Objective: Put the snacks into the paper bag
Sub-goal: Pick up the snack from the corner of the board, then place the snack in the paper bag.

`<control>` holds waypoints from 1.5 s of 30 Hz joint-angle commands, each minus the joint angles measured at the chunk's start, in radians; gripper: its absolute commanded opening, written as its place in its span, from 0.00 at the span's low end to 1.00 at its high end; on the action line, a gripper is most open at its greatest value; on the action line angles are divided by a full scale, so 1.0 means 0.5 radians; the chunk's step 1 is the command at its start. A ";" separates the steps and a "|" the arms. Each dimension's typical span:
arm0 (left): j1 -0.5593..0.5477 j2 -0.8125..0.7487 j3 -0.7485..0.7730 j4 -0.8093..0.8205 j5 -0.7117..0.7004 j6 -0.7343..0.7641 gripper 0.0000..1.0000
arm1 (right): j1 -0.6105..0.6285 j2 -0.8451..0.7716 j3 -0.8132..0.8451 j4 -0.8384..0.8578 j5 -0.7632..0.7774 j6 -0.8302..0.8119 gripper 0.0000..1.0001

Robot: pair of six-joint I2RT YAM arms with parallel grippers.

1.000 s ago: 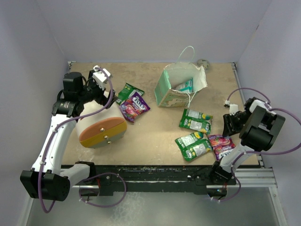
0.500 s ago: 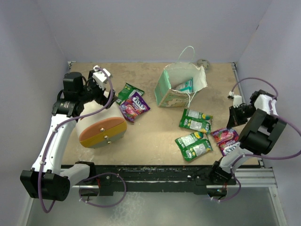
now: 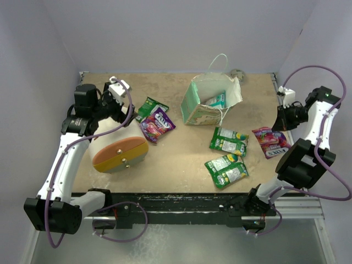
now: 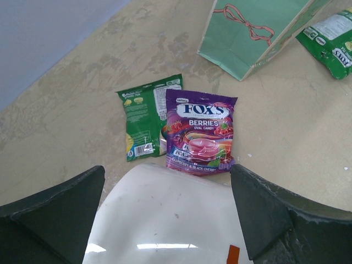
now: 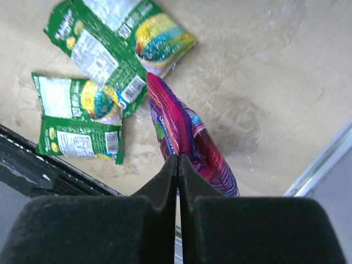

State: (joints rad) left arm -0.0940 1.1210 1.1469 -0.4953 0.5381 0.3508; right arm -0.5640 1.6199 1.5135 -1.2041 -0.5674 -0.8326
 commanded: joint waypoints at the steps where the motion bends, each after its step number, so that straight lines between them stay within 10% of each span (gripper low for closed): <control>1: -0.011 0.026 0.054 0.044 0.000 -0.017 0.99 | 0.003 -0.098 0.261 -0.137 -0.211 0.041 0.00; 45: -0.012 0.115 0.086 0.112 0.000 -0.017 0.99 | 0.766 0.063 1.686 0.597 -0.546 1.219 0.00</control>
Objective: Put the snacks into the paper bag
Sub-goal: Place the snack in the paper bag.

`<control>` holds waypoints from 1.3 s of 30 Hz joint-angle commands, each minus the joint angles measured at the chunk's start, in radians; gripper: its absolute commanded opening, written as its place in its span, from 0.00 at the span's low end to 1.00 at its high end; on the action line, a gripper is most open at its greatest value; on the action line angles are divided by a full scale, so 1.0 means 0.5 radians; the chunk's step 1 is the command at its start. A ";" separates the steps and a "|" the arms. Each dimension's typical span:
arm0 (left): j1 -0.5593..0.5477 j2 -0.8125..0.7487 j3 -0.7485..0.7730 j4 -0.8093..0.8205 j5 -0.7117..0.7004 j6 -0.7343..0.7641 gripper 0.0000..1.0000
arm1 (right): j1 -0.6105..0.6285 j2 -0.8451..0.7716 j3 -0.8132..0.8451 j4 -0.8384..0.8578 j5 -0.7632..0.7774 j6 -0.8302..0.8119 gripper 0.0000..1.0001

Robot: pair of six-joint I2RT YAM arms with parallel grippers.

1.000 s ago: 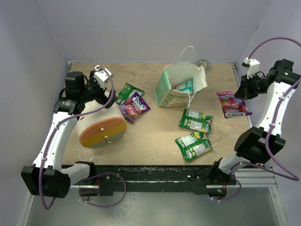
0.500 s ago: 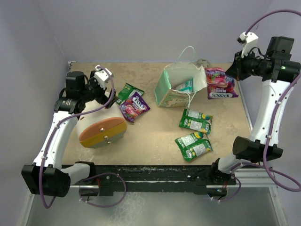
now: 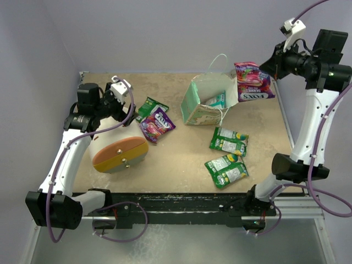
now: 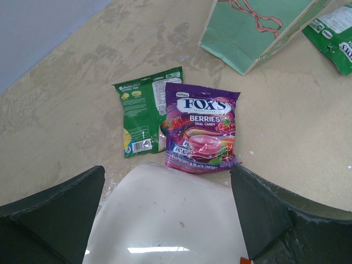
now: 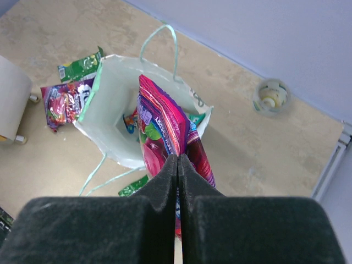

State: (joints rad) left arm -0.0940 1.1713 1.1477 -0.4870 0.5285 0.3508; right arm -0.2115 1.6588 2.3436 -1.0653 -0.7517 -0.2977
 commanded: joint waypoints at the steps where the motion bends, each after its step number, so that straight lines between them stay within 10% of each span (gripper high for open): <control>1: -0.012 0.023 0.088 0.096 0.027 -0.016 0.99 | 0.081 -0.007 0.016 0.355 -0.190 0.171 0.00; 39: -0.014 0.016 0.024 0.124 0.042 -0.012 0.99 | 0.655 0.085 -0.928 0.918 0.355 -0.213 0.00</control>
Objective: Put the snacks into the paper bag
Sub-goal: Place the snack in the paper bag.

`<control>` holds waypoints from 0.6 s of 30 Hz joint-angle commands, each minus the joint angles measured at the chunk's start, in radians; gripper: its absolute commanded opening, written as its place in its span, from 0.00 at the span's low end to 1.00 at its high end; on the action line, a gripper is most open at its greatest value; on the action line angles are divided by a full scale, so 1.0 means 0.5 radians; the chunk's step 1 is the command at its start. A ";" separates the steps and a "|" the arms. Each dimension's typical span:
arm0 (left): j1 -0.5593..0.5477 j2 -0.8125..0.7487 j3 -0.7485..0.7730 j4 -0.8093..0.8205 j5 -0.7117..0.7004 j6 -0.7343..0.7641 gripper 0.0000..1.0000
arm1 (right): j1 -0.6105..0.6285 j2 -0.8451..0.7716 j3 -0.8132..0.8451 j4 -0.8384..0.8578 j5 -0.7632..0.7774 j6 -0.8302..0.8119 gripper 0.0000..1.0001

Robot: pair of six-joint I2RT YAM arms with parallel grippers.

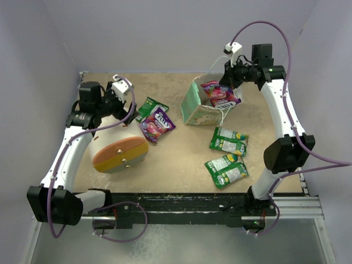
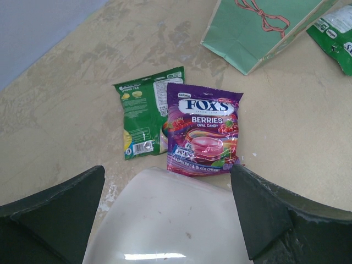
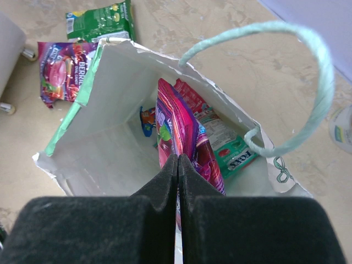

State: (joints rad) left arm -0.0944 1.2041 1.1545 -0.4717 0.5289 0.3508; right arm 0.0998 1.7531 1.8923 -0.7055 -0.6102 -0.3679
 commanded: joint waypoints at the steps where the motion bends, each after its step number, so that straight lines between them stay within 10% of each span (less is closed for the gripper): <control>1: -0.012 -0.049 0.011 0.093 0.043 -0.011 0.99 | 0.038 -0.106 -0.042 0.224 0.093 -0.070 0.00; 18: -0.014 -0.071 -0.013 0.094 0.047 0.006 0.99 | 0.150 -0.253 -0.380 0.588 0.544 0.013 0.00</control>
State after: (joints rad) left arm -0.0944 1.1973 1.1477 -0.4694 0.5293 0.3511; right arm 0.1665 1.7096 1.7271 -0.5095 -0.3992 -0.3702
